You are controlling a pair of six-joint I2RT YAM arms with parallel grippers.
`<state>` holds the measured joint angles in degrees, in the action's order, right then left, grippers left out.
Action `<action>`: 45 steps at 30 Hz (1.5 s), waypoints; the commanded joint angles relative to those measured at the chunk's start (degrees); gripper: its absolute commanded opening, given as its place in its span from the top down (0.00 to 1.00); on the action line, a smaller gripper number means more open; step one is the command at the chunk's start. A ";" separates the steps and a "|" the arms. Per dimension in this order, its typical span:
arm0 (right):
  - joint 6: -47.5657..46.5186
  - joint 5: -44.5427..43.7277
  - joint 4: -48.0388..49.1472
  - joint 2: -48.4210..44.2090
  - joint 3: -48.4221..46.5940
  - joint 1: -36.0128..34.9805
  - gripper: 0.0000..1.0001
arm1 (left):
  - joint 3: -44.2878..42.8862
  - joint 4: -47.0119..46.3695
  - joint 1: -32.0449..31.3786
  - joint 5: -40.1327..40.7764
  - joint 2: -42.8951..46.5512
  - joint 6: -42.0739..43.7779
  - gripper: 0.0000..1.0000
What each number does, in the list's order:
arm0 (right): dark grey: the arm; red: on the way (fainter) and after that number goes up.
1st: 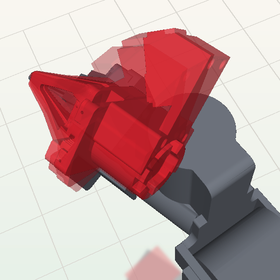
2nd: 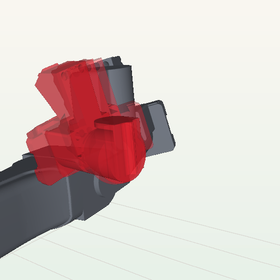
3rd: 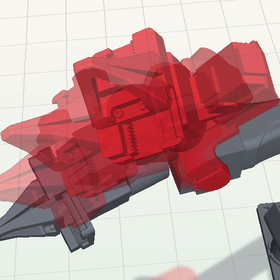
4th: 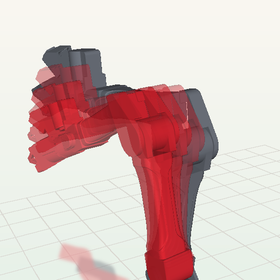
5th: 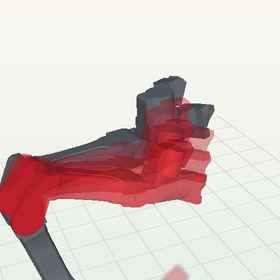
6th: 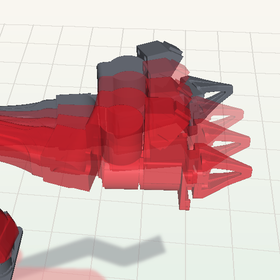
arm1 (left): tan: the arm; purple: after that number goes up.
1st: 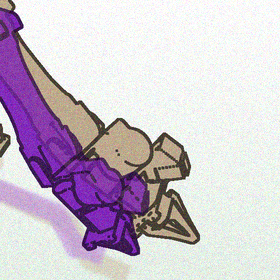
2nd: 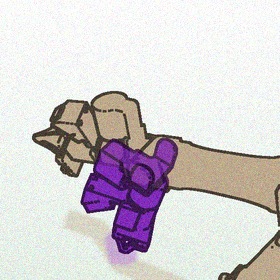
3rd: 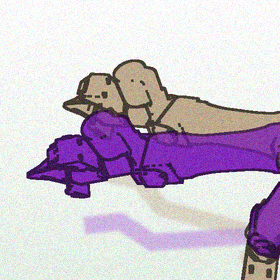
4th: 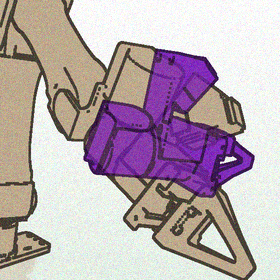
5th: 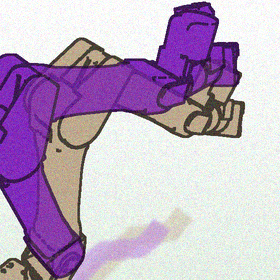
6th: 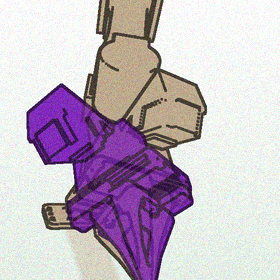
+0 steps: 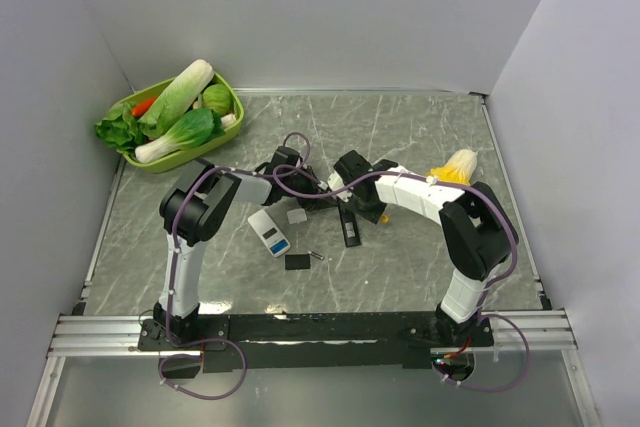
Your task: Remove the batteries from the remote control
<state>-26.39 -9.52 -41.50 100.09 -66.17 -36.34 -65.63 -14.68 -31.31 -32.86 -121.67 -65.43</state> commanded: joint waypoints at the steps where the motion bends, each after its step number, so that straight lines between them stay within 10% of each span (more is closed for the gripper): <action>1: 0.20 0.91 2.91 -3.15 -1.42 0.04 1.00 | -1.17 2.55 -0.77 3.42 0.29 1.88 0.99; 24: 8.99 -2.40 10.99 -0.97 -7.46 10.67 1.00 | 0.23 4.66 1.25 5.26 7.58 3.29 0.94; 32: 2.67 -9.63 9.68 11.86 -21.26 14.01 1.00 | 1.38 5.98 2.31 8.25 11.27 3.73 0.79; 45: -12.36 -7.44 14.16 21.01 -25.58 15.33 1.00 | 5.50 2.73 2.57 8.60 16.19 1.71 0.80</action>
<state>-32.88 -17.06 -30.28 119.20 -88.92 -21.32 -61.06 -9.15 -28.84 -24.88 -109.49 -62.85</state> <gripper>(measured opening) 0.279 0.201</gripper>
